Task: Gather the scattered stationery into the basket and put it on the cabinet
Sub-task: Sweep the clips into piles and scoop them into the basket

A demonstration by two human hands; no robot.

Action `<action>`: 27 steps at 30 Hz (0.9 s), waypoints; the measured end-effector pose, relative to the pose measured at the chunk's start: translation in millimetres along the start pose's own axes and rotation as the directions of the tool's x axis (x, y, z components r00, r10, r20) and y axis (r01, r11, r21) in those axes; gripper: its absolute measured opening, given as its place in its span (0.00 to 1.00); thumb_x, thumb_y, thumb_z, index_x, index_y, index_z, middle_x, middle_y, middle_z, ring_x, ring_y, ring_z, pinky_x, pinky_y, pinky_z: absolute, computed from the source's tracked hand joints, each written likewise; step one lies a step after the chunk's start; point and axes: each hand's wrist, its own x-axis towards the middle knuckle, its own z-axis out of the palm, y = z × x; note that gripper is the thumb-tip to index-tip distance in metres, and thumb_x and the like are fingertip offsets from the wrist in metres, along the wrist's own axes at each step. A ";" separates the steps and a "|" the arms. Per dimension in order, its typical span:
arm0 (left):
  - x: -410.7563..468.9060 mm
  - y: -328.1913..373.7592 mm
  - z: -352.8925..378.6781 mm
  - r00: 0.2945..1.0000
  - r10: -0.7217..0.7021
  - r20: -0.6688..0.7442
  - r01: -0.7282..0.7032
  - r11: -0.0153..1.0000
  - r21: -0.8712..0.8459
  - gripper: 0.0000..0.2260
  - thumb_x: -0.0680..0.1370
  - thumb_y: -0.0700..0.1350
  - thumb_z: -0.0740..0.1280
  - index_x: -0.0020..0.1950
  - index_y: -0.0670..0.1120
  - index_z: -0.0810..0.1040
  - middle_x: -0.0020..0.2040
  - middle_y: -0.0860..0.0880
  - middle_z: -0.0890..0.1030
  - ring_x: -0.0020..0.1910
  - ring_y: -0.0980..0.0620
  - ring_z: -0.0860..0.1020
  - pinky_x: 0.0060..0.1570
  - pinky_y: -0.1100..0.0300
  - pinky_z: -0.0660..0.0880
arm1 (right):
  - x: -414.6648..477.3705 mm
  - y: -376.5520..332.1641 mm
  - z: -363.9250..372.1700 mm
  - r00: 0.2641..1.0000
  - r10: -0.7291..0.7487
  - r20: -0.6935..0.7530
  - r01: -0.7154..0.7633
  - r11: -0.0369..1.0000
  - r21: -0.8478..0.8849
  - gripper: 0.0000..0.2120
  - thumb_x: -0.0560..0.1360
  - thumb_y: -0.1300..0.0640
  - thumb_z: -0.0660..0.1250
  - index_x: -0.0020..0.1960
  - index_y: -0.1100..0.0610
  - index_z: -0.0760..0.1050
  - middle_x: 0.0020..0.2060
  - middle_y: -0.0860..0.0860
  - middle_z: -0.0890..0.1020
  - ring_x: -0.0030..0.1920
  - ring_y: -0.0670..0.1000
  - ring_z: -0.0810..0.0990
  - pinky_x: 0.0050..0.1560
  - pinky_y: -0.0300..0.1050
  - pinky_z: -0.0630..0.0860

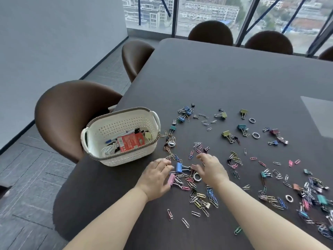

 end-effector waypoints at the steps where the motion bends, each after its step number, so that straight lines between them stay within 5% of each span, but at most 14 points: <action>1: -3.3 6.3 8.7 0.990 -0.029 0.139 0.023 0.999 0.049 0.28 0.70 0.63 0.55 0.66 0.50 0.69 0.69 0.48 0.68 0.69 0.49 0.58 0.66 0.46 0.66 | -6.7 11.0 4.1 1.000 0.017 0.026 -0.016 0.999 -0.032 0.18 0.77 0.51 0.60 0.66 0.53 0.67 0.62 0.49 0.73 0.64 0.53 0.68 0.62 0.47 0.67; 4: -23.0 14.9 34.6 0.896 -0.081 0.437 0.061 0.996 0.058 0.47 0.62 0.78 0.48 0.74 0.58 0.39 0.73 0.56 0.34 0.72 0.47 0.31 0.68 0.38 0.36 | -28.3 36.4 12.7 0.998 0.046 0.050 -0.040 0.992 -0.116 0.25 0.76 0.45 0.60 0.71 0.50 0.61 0.71 0.49 0.65 0.72 0.52 0.59 0.71 0.48 0.59; 7: -37.0 19.1 50.6 0.900 -0.041 0.435 -0.004 0.995 0.104 0.50 0.56 0.82 0.43 0.72 0.61 0.34 0.74 0.54 0.39 0.72 0.43 0.34 0.65 0.33 0.38 | -48.8 52.3 21.2 0.991 0.022 0.133 0.001 0.984 -0.176 0.35 0.73 0.35 0.57 0.75 0.46 0.50 0.76 0.47 0.50 0.76 0.52 0.45 0.75 0.52 0.48; 10: -32.4 25.3 55.0 0.900 -0.112 0.422 0.040 0.984 0.175 0.50 0.59 0.81 0.41 0.74 0.56 0.48 0.75 0.50 0.48 0.73 0.40 0.42 0.65 0.31 0.50 | -64.4 61.8 33.8 0.973 -0.032 0.229 0.085 0.971 -0.224 0.45 0.64 0.26 0.52 0.74 0.42 0.38 0.75 0.45 0.37 0.75 0.53 0.35 0.74 0.57 0.40; 12: -21.4 31.6 57.8 0.906 -0.135 0.402 0.075 0.984 0.161 0.48 0.60 0.80 0.39 0.74 0.56 0.43 0.74 0.52 0.39 0.72 0.42 0.35 0.68 0.33 0.44 | -68.5 68.4 44.9 0.966 -0.057 0.252 0.133 0.947 -0.293 0.47 0.61 0.24 0.46 0.73 0.41 0.34 0.73 0.46 0.33 0.74 0.52 0.32 0.73 0.57 0.36; 16: -1.0 45.9 60.8 0.889 -0.246 0.386 0.215 0.969 0.124 0.45 0.64 0.76 0.41 0.75 0.54 0.40 0.76 0.50 0.36 0.73 0.43 0.33 0.69 0.40 0.37 | -60.4 74.8 55.5 0.988 -0.039 0.146 0.077 0.960 -0.268 0.42 0.64 0.27 0.31 0.74 0.42 0.42 0.76 0.47 0.39 0.75 0.50 0.36 0.72 0.51 0.33; 20: 15.6 53.7 60.9 0.882 -0.317 0.349 0.290 0.948 0.127 0.37 0.75 0.66 0.53 0.76 0.51 0.41 0.76 0.48 0.41 0.74 0.44 0.37 0.71 0.43 0.39 | -42.6 75.2 52.0 0.998 -0.024 0.062 0.035 0.982 -0.188 0.38 0.67 0.37 0.31 0.74 0.44 0.53 0.76 0.50 0.51 0.76 0.52 0.47 0.74 0.51 0.43; 24: 1.0 48.5 60.5 0.936 -0.169 0.309 0.152 0.985 0.079 0.41 0.70 0.71 0.54 0.75 0.52 0.43 0.76 0.49 0.42 0.74 0.48 0.37 0.72 0.42 0.43 | -49.1 83.6 42.6 0.999 -0.034 0.004 0.035 0.992 -0.125 0.34 0.71 0.38 0.36 0.71 0.45 0.61 0.75 0.51 0.59 0.74 0.55 0.56 0.73 0.53 0.53; 27: -17.4 44.6 65.7 0.953 0.004 0.302 -0.059 0.983 0.175 0.42 0.66 0.76 0.48 0.74 0.53 0.53 0.74 0.47 0.53 0.75 0.46 0.41 0.69 0.37 0.48 | -71.4 95.8 37.7 1.000 -0.023 -0.016 0.020 0.983 -0.182 0.34 0.71 0.32 0.37 0.73 0.44 0.58 0.75 0.50 0.58 0.75 0.53 0.53 0.74 0.55 0.50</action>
